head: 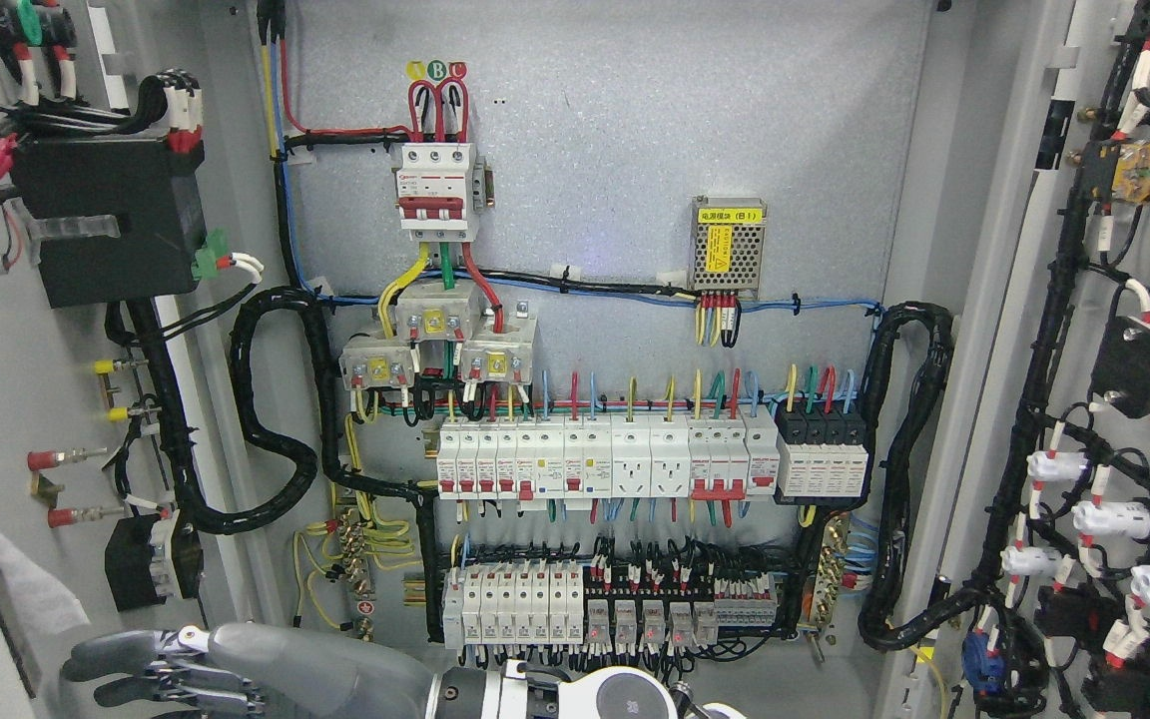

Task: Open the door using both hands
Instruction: 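Lower and withdraw the right hand from the cabinet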

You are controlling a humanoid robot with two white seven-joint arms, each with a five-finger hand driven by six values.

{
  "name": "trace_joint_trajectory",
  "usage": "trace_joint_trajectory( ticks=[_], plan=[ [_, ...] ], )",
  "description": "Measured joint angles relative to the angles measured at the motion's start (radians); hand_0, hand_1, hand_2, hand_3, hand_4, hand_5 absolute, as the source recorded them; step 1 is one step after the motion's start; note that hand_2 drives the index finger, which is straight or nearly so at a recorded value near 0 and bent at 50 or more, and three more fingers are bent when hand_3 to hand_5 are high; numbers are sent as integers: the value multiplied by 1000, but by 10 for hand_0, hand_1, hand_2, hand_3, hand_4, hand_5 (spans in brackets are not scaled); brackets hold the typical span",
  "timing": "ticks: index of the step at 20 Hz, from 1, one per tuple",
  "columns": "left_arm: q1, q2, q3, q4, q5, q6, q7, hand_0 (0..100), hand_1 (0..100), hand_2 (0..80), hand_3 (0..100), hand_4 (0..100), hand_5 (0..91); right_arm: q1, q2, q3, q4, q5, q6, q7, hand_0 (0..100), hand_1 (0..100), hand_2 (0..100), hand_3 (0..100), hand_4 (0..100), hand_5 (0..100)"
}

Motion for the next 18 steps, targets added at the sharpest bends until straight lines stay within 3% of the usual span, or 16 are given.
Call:
trace_joint_trajectory(
  ticks=[18],
  plan=[
    [0,0,0,0,1,0,0,288,0,27,27,36,0,-48,0,130,31,-8,-87,-75,218,0,0,0,0,0]
  ],
)
